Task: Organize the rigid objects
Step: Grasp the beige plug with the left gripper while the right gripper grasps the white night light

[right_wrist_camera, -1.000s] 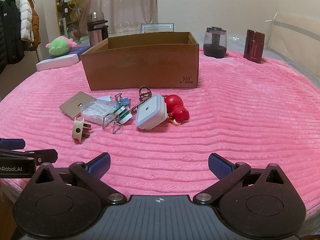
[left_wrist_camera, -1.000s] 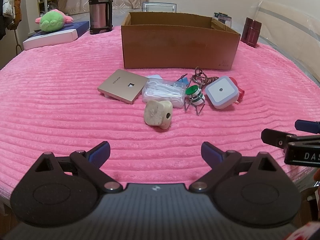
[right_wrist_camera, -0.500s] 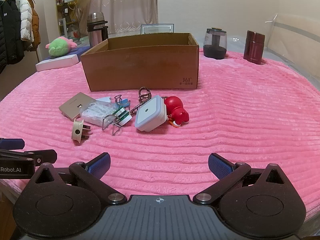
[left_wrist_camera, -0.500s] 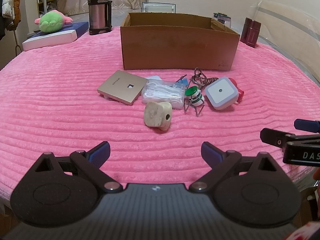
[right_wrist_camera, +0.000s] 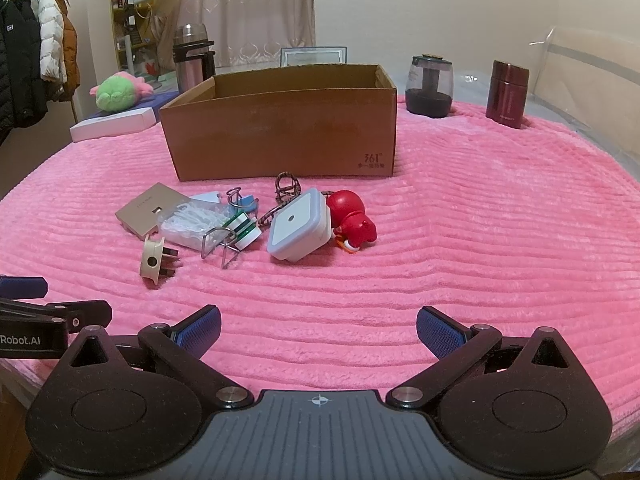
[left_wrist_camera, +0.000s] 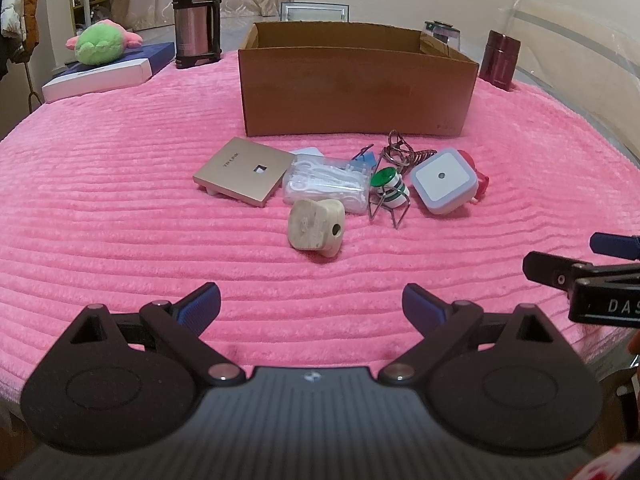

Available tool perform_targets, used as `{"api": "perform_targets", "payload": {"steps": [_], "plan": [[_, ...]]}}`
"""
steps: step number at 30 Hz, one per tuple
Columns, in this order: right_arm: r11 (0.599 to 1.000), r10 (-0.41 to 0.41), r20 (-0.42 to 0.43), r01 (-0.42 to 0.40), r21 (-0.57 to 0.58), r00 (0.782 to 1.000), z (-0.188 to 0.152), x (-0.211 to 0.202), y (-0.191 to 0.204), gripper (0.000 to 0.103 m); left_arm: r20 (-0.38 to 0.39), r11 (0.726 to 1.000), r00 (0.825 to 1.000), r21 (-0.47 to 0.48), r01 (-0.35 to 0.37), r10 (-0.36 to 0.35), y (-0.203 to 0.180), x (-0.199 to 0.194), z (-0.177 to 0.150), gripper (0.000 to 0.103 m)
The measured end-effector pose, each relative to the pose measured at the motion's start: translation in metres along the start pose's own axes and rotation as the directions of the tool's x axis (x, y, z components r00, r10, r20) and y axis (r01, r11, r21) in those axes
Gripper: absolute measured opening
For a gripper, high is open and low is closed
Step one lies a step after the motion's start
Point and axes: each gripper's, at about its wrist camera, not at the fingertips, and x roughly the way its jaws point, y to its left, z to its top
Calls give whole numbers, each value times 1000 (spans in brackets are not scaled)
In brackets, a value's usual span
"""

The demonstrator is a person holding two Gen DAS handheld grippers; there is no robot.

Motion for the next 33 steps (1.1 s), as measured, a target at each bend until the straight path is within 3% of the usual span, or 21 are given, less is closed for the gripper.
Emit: {"api": "perform_targets", "payload": {"steps": [8, 16, 24, 33], "plan": [[1000, 0, 7, 0, -24, 1000, -1, 7, 0, 101, 11, 999, 1000, 41, 15, -15, 5, 11, 6, 95], [999, 3, 15, -2, -48, 1000, 2, 22, -1, 101, 0, 989, 994, 92, 113, -113, 14, 38, 15, 94], [998, 11, 20, -10, -69, 1000, 6, 41, 3, 101, -13, 974, 978, 91, 208, -208, 30, 67, 23, 88], [996, 12, 18, -11, -88, 1000, 13, 62, 9, 101, -13, 941, 949, 130, 313, -314, 40, 90, 39, 80]]}}
